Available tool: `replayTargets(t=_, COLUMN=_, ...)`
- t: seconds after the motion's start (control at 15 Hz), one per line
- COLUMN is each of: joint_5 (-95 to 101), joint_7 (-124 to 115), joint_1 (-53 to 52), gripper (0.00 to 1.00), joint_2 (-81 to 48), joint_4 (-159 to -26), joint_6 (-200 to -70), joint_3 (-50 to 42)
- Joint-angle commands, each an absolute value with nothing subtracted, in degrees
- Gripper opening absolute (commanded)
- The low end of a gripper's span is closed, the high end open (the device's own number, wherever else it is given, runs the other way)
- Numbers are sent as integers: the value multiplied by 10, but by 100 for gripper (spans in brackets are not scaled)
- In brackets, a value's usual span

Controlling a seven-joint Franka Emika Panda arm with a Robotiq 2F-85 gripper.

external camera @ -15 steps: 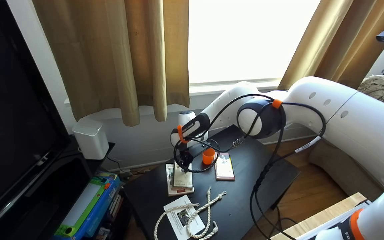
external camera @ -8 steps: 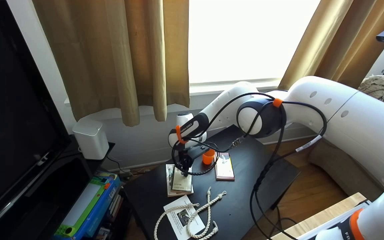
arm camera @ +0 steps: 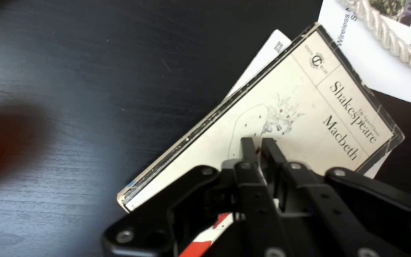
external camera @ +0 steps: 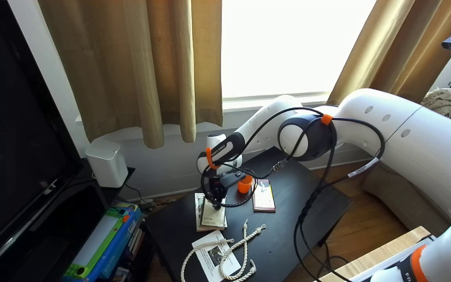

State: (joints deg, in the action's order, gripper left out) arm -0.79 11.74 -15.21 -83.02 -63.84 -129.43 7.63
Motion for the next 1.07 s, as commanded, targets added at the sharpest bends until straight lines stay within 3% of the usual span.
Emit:
replayTargets(t=0.0, joint_5=-12, joint_7=119, joint_1=-143, gripper=44, joint_2=-798, joint_4=-707, joint_6=-1347, joint_3=78)
replayTargets(t=0.47, joint_5=-16, joint_7=146, joint_1=-115, gripper=97, joint_2=-744, joint_4=-813, joint_6=-1432, joint_3=94)
replayTargets(t=0.6, joint_5=-17, joint_7=156, joint_1=-100, gripper=100, joint_2=-735, joint_4=-840, joint_6=-1464, joint_3=102)
replayTargets(t=0.67, joint_5=5, joint_7=129, joint_1=-114, gripper=94, joint_2=-764, joint_4=-781, joint_6=-1430, joint_3=96)
replayTargets(t=0.73, joint_5=5, joint_7=132, joint_1=-109, gripper=100, joint_2=-759, joint_4=-793, joint_6=-1441, joint_3=98)
replayTargets(t=1.0, joint_5=4, joint_7=138, joint_1=-101, gripper=100, joint_2=-750, joint_4=-811, joint_6=-1448, joint_3=102)
